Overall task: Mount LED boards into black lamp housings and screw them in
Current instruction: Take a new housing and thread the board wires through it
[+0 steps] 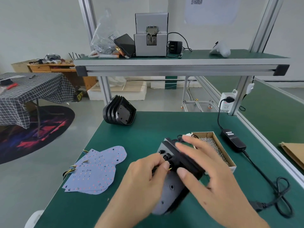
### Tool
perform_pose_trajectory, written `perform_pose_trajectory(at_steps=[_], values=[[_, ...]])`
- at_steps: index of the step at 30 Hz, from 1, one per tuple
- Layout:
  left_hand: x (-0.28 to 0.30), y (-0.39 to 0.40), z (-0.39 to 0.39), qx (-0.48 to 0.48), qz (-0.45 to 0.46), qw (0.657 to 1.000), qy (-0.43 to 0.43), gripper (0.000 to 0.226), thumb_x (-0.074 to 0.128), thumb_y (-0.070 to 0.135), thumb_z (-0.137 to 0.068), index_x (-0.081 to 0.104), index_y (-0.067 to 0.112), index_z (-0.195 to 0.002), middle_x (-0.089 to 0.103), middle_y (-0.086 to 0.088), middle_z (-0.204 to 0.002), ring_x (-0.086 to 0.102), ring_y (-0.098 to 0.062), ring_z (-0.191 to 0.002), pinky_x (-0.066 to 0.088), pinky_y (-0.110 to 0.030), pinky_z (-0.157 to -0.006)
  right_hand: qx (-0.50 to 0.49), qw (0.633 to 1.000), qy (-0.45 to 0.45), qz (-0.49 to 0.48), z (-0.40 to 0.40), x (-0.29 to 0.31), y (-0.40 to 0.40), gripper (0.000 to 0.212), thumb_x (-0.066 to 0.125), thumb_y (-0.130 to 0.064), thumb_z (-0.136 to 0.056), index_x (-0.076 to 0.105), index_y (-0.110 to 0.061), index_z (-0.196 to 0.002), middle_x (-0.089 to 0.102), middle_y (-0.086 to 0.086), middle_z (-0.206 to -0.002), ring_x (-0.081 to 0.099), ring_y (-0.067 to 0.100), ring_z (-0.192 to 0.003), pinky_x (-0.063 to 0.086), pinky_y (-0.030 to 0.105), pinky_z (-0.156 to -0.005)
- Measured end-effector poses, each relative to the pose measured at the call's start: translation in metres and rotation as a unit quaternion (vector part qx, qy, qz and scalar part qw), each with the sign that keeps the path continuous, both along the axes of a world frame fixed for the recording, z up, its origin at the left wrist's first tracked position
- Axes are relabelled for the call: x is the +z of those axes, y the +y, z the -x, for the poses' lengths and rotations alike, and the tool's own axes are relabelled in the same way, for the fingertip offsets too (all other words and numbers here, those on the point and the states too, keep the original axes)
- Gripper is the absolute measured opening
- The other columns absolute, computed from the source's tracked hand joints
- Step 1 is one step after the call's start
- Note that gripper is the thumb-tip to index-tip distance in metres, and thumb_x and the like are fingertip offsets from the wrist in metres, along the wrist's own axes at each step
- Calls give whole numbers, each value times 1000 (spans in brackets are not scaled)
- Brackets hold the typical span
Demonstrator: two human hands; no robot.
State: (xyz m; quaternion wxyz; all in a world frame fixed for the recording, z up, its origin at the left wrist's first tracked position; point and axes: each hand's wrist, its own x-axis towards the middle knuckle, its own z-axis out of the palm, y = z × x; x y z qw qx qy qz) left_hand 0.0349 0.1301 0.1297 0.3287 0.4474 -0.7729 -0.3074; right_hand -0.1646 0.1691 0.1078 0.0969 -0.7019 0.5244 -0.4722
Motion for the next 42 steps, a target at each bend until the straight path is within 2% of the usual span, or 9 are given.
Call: perform_pose_trajectory(at_steps=[2,6,8,11,15,20,25,30,42], values=[[-1,5,7,6,21,1000,-1,21,53,33,-104,51,25,-85,51,10,-61,43,-13,-59,34,-27,-56,-33,999,24,11,-10,-1,-3,42,62,-47,-97,68,-31,-136,50,-14,-151,48,8,-142,36,17,-112],[-1,14,15,19,56,998,9,23,55,29,-103,48,25,-82,51,12,-61,42,-17,-62,33,-25,-56,-95,995,-37,21,-20,-3,-2,43,65,-36,-94,68,-26,-136,57,-15,-142,52,0,-134,40,14,-107],[0,15,15,12,70,997,20,22,50,36,-102,49,24,-83,48,9,-60,42,-20,-62,33,-25,-56,-89,995,-41,2,-19,-2,0,47,63,-41,-96,64,-25,-140,60,-19,-139,53,-3,-132,39,11,-105],[2,17,12,-1,86,995,41,23,44,44,-95,48,23,-86,45,5,-61,40,-20,-61,31,-24,-54,-66,997,-31,-3,-16,-1,0,46,61,-36,-98,63,-22,-142,61,-21,-131,57,-3,-125,38,5,-98],[3,17,12,-26,71,994,76,25,45,43,-97,51,22,-85,37,3,-58,31,-12,-55,25,-22,-50,-41,998,-45,-1,-10,1,1,45,57,-35,-100,60,-30,-145,58,-18,-130,57,4,-125,38,2,-92],[2,17,14,-47,66,994,77,21,48,40,-98,54,26,-84,38,10,-56,33,-10,-54,26,-21,-50,-34,997,-68,-32,-3,-3,4,42,54,-46,-102,62,-35,-142,59,-16,-131,57,10,-127,41,10,-97],[2,19,17,-54,83,993,70,19,47,41,-98,57,28,-90,46,0,-61,37,-11,-53,29,-21,-50,-45,996,-73,-18,-3,2,6,45,57,-54,-96,69,-35,-135,63,-12,-122,60,14,-121,42,11,-93],[7,21,20,-63,86,990,90,18,49,36,-100,57,26,-88,42,11,-58,34,-11,-51,25,-18,-49,-66,992,-107,32,-7,4,5,41,64,-47,-94,71,-34,-133,62,-10,-119,62,15,-112,42,7,-87],[2,22,24,-73,91,989,87,19,52,33,-102,58,26,-85,40,12,-58,32,-10,-51,23,-14,-50,-90,989,-108,39,-6,2,10,31,68,-45,-99,72,-38,-129,62,-15,-122,63,8,-110,41,4,-85]])
